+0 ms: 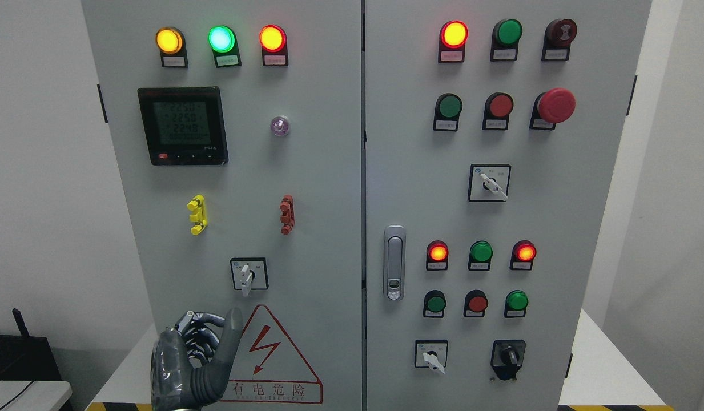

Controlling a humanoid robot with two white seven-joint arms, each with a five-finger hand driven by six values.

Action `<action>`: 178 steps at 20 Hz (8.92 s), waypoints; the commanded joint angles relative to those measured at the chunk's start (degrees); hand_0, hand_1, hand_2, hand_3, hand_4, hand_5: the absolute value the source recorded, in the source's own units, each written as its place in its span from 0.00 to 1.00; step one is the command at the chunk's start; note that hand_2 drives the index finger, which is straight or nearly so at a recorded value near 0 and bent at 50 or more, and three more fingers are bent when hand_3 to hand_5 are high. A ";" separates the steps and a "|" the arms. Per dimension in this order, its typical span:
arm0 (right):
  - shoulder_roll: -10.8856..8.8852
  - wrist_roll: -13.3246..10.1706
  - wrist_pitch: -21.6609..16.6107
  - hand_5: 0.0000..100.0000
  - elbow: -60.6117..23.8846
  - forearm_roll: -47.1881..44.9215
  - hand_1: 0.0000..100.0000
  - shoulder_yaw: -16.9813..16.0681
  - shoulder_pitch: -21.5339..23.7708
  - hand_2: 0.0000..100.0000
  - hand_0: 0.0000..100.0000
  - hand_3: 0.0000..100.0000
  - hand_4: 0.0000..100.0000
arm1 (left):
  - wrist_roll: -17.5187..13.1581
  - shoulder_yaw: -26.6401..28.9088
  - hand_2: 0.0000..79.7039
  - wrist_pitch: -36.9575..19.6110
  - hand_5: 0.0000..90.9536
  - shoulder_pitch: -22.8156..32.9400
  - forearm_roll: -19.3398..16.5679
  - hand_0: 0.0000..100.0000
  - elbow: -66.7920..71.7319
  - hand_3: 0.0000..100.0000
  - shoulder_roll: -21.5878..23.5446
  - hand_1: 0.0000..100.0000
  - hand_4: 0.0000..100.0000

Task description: Turn on light switch 1

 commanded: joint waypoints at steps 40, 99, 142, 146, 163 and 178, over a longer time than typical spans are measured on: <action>0.00 0.04 0.03 0.00 0.00 -1.49 0.39 1.14 0.00 0.00 0.12 0.00 0.00 | 8.32 -2.12 0.65 3.90 0.94 -6.78 9.77 0.11 5.61 0.86 -2.15 0.41 0.90; 0.00 0.04 0.03 0.00 0.00 -1.49 0.39 1.14 0.00 0.00 0.12 0.00 0.00 | 8.85 -2.21 0.68 8.73 0.94 -10.30 10.21 0.11 6.93 0.88 -2.33 0.41 0.91; 0.00 0.04 0.03 0.00 0.00 -1.49 0.39 1.14 0.00 0.00 0.12 0.00 0.00 | 9.20 -2.29 0.71 10.40 0.95 -12.05 10.03 0.17 7.54 0.90 -2.33 0.40 0.92; 0.00 0.04 0.03 0.00 0.00 -1.49 0.39 1.14 0.00 0.00 0.12 0.00 0.00 | 9.20 -2.29 0.72 10.93 0.95 -12.05 9.94 0.18 7.46 0.90 -2.42 0.41 0.92; 0.00 0.04 0.03 0.00 0.00 -1.49 0.39 1.14 0.00 0.00 0.12 0.00 0.00 | 9.11 -2.38 0.73 11.90 0.95 -12.67 9.77 0.25 7.54 0.91 -2.42 0.40 0.93; 0.00 0.04 0.03 0.00 0.00 -1.49 0.39 1.14 0.00 0.00 0.12 0.00 0.00 | 9.03 -2.29 0.75 11.90 0.95 -12.67 9.94 0.39 7.54 0.92 -2.42 0.31 0.93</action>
